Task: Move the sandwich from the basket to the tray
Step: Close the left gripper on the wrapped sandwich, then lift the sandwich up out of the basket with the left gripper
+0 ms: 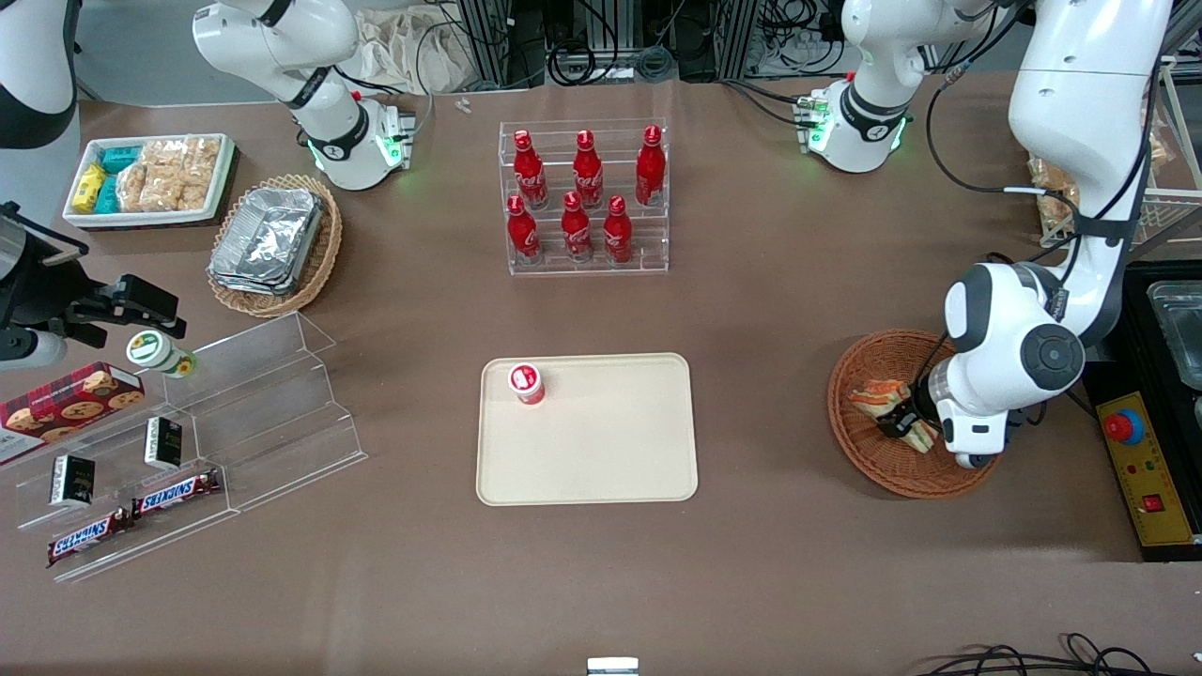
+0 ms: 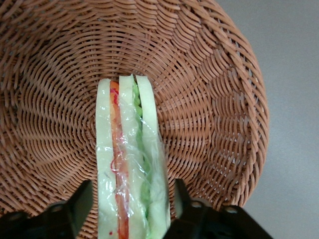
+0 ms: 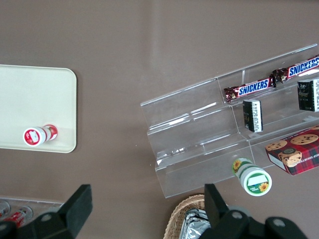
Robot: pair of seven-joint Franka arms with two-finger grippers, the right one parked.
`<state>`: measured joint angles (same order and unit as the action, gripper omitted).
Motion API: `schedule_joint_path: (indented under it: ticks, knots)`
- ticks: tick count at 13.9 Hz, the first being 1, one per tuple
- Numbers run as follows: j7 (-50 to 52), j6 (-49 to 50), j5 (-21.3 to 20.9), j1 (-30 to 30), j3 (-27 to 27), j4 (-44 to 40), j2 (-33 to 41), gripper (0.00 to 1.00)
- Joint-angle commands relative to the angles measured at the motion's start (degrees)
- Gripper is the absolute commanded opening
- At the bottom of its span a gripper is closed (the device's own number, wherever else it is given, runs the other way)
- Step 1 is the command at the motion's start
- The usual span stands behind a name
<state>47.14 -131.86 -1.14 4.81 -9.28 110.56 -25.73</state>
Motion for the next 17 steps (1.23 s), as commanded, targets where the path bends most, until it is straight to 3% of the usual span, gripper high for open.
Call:
schedule_joint_path:
  ticks: [1,3,5,11,17]
  knots:
    - [1.37,0.18,-1.15,0.11,-0.13,2.38,3.4,0.29]
    - [1.28,4.48,-1.15,0.2,-0.13,1.42,5.77,0.08]
    - [1.19,10.79,-1.06,-0.15,-0.13,-1.56,7.27,0.03]
    - [0.75,39.01,0.17,-0.59,-1.43,-23.87,7.1,0.0]
    - [-0.81,44.31,-0.45,-0.59,-8.29,-28.39,7.89,0.0]
